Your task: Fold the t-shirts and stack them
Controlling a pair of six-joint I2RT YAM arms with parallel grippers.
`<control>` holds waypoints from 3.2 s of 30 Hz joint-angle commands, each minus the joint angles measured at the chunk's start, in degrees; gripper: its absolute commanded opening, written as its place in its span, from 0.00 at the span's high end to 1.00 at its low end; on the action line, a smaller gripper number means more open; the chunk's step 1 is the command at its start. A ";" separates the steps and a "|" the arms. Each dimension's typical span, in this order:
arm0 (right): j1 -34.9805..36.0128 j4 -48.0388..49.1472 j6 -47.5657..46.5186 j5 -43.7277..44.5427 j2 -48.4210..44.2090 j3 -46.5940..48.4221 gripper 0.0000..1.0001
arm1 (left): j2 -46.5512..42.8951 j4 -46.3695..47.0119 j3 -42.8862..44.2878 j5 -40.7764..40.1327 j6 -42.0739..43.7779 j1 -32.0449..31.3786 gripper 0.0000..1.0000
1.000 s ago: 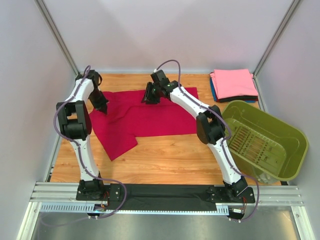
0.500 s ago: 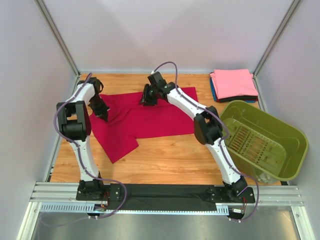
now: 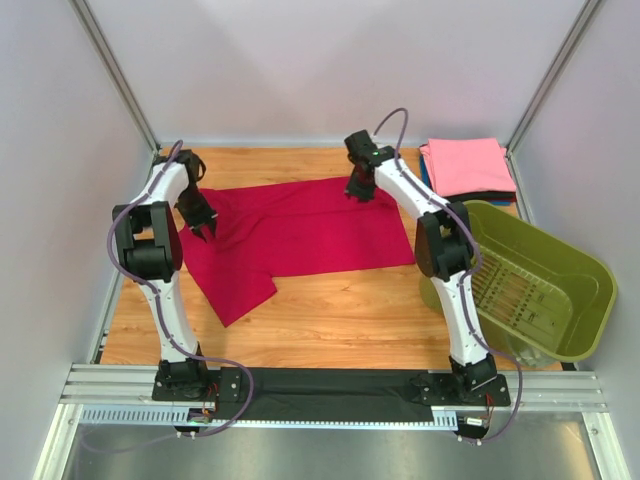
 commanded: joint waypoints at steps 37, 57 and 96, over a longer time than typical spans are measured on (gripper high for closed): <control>-11.91 -2.37 -2.99 14.80 6.32 1.51 1.00 | 20.38 3.25 26.19 -2.39 7.90 0.06 0.58; -12.27 3.27 -12.59 15.24 2.55 2.30 0.85 | 20.21 6.68 25.93 6.93 8.69 1.82 0.56; -11.48 11.69 -20.48 9.91 -6.16 -10.27 0.89 | 16.00 4.39 28.65 4.98 12.73 1.82 0.50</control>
